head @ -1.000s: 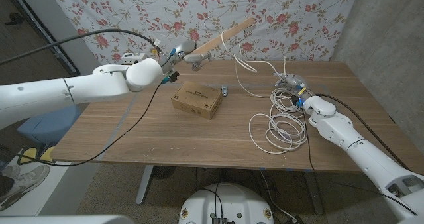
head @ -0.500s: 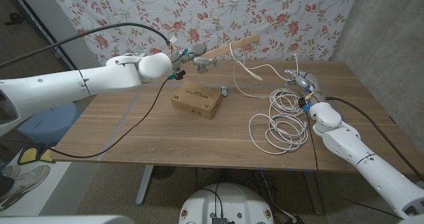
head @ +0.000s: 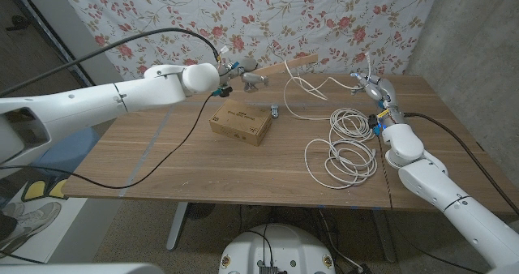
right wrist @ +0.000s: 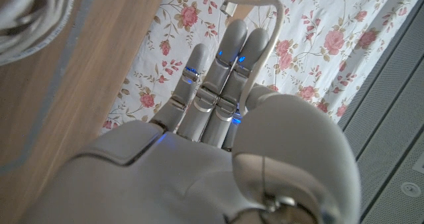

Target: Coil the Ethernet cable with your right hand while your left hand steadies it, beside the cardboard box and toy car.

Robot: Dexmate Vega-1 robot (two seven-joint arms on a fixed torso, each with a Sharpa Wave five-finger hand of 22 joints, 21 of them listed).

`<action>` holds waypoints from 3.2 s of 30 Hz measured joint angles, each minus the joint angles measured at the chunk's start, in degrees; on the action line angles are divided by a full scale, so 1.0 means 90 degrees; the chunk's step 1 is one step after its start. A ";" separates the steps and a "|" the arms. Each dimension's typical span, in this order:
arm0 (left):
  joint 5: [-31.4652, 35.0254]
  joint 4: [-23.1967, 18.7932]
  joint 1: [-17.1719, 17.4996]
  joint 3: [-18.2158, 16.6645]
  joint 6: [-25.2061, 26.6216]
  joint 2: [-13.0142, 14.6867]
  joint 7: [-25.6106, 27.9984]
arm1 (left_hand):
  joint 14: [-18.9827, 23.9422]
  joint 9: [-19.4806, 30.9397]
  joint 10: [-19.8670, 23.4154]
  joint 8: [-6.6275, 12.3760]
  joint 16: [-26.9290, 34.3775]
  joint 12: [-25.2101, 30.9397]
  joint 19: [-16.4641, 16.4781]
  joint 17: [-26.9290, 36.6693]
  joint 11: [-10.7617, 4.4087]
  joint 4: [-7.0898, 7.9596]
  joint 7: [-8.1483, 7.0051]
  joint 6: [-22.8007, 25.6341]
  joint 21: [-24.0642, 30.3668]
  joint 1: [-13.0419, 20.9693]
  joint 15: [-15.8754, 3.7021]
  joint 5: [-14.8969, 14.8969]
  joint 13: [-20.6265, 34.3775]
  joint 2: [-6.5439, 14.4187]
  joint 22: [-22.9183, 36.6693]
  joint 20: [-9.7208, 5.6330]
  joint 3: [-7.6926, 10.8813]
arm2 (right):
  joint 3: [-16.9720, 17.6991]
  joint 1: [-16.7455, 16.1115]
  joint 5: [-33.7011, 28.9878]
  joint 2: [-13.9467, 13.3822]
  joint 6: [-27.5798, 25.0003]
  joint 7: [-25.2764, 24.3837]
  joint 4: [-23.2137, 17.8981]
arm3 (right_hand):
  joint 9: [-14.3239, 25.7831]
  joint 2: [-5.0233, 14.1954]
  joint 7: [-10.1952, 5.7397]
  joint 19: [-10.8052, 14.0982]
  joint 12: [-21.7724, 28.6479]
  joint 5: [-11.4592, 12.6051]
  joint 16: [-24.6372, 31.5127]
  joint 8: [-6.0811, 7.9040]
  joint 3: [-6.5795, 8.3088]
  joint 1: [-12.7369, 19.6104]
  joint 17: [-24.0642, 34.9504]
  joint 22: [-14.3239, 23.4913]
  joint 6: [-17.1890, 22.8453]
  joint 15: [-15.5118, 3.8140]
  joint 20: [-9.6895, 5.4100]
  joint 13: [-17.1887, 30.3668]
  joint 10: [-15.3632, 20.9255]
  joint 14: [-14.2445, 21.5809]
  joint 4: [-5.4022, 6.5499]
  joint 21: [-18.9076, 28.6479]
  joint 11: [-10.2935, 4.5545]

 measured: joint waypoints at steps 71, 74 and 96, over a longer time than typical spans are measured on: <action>-0.0583 0.1921 -0.0021 -0.0634 -0.2021 -0.1483 -0.4414 | 0.0000 -0.0145 -0.0023 0.0073 0.0000 0.0000 0.0000 -0.0001 0.0022 0.0000 0.0075 -0.0029 0.0050 0.0001 0.0000 -0.0039 -0.0001 -0.0001 -0.0059 0.0000 0.0000 | -0.0313 0.1696 -0.0791 -0.0002 0.0290 0.1609 -0.0036 | 0.0029 -0.0023 0.0001 -0.0067 -0.0122 -0.0025 -0.0097 -0.0040 -0.0008 -0.0059 0.0058 -0.0028 0.0090 0.0025 -0.0002 0.0000 0.0015 0.0045 -0.0060 0.0048 -0.0014; -0.0708 0.2008 -0.0044 -0.0620 -0.2121 -0.1519 -0.4575 | 0.0000 -0.0145 -0.0023 0.0073 0.0000 0.0000 0.0000 -0.0001 0.0021 0.0000 0.0075 -0.0029 0.0050 0.0001 0.0000 -0.0039 -0.0001 -0.0002 -0.0058 0.0000 0.0000 | -0.0351 0.1766 -0.0753 0.0021 0.0252 0.1640 0.0042 | 0.0029 -0.0023 0.0001 -0.0067 -0.0122 -0.0026 -0.0135 -0.0057 -0.0008 -0.0059 0.0046 -0.0028 0.0090 0.0025 -0.0002 0.0000 0.0015 0.0045 -0.0060 0.0048 -0.0015; -0.1377 0.2257 -0.0185 -0.0580 -0.2492 -0.1425 -0.5407 | 0.0000 -0.0176 -0.0023 0.0098 0.0000 0.0000 0.0000 -0.0001 0.0022 0.0000 0.0087 -0.0041 0.0099 0.0015 0.0000 -0.0040 -0.0001 0.0012 -0.0042 0.0000 0.0000 | -0.0566 0.2277 -0.0260 0.0090 -0.0474 0.1892 0.0828 | 0.0026 -0.0013 0.0001 -0.0066 -0.0122 -0.0002 -0.0148 -0.0082 -0.0033 -0.0069 0.0041 -0.0028 0.0090 0.0027 -0.0003 -0.0011 0.0015 0.0044 -0.0085 0.0048 -0.0015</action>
